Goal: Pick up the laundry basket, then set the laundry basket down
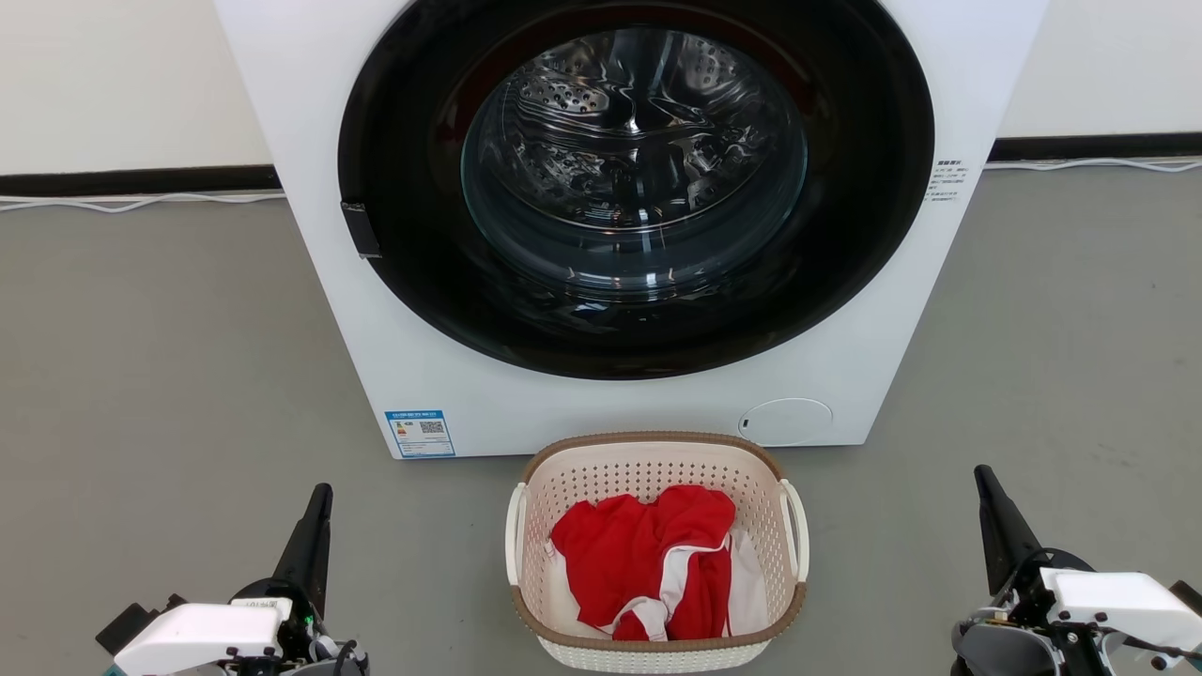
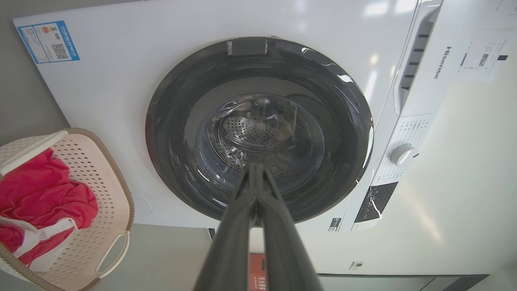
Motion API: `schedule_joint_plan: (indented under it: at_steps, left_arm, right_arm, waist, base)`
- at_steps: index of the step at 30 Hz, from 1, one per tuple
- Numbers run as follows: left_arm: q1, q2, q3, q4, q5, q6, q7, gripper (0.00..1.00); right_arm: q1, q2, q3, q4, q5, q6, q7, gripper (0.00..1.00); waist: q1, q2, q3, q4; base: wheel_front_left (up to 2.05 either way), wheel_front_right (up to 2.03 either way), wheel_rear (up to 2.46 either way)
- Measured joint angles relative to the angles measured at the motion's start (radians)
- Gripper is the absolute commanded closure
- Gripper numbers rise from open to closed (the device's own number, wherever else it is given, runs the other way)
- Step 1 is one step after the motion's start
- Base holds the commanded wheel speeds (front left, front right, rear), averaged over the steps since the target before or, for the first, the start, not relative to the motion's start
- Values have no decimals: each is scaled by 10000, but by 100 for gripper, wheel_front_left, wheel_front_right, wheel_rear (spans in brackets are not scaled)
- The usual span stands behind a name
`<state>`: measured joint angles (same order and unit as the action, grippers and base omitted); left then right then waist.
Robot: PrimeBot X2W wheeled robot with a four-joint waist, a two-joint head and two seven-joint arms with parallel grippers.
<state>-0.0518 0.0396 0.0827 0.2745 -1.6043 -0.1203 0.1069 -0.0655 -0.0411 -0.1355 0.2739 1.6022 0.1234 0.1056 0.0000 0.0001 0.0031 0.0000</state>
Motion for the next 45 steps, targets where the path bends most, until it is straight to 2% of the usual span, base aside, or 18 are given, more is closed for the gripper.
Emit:
schedule_joint_plan:
  at_steps: [45]
  left_arm:
    - [0, 0, 2, -4, 0, 0, 0, 100]
  right_arm:
    - [-1, 0, 0, 0, 0, 0, 0, 100]
  waist:
    - [0, 0, 0, 0]
  base:
    - [0, 0, 0]
